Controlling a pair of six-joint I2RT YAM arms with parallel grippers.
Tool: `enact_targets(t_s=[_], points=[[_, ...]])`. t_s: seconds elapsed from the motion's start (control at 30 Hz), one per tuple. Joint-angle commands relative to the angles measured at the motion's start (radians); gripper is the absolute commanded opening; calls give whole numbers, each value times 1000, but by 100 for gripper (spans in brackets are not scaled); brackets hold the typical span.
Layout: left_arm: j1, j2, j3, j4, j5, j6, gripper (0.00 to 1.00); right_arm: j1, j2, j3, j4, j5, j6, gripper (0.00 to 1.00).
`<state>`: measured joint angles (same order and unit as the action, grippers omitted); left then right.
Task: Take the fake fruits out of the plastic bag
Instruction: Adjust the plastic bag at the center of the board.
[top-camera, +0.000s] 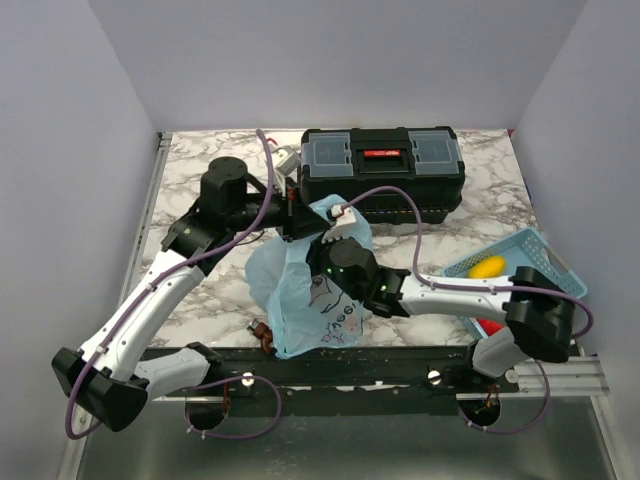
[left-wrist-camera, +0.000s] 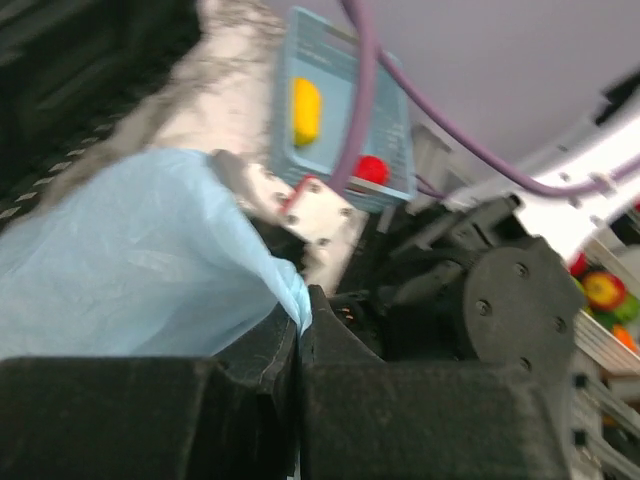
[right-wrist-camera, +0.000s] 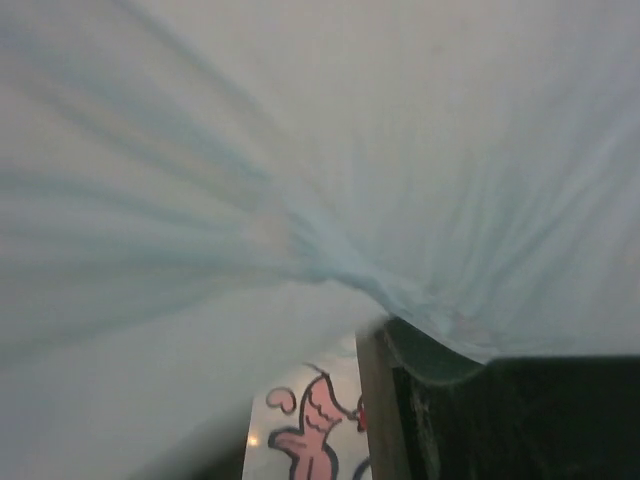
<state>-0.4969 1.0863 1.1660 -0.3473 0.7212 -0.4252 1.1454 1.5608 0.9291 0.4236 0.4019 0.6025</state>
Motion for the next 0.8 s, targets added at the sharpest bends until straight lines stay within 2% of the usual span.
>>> enact_targets(t_s=[0.0, 0.2, 0.3, 0.4, 0.6, 0.77], points=[[-165, 74, 136, -3, 168, 46, 0, 23, -104, -76, -132, 93, -8, 45], [-221, 180, 253, -9, 198, 48, 0, 31, -296, -156, -292, 184, 45, 45], [-229, 220, 280, 59, 252, -15, 0, 31, -364, -188, -347, 198, 52, 46], [-229, 227, 281, 31, 185, 8, 0, 32, -376, -191, -413, 216, 69, 49], [-229, 216, 114, -78, 6, 100, 0, 33, -343, -143, -681, 252, 161, 57], [-232, 138, -59, -58, -71, 104, 0, 32, -402, -169, -863, 248, 241, 72]])
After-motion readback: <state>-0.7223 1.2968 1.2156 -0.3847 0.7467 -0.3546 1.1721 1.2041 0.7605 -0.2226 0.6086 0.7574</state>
